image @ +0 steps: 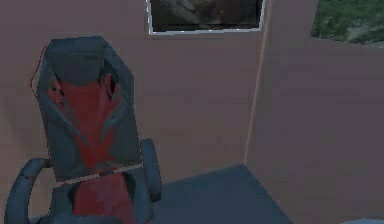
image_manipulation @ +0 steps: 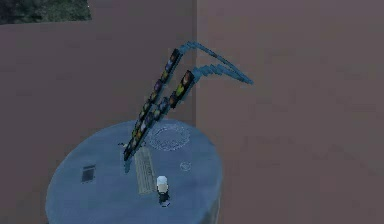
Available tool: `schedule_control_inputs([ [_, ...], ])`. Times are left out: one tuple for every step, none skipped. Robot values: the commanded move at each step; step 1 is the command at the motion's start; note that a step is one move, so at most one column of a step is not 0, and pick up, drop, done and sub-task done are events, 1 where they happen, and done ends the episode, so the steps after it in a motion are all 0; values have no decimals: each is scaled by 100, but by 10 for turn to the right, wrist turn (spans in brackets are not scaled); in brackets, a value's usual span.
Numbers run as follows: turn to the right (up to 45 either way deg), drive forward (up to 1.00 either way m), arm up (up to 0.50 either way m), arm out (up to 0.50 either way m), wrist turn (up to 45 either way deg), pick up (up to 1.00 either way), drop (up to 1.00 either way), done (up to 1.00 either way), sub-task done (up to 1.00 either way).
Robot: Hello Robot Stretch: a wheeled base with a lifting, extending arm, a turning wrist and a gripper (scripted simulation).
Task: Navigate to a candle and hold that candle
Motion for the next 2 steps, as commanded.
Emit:
schedule_control_inputs([
  [0,0,38,0,0,0,0,0,0],
  [0,0,0,12,0,0,0,0,0],
])
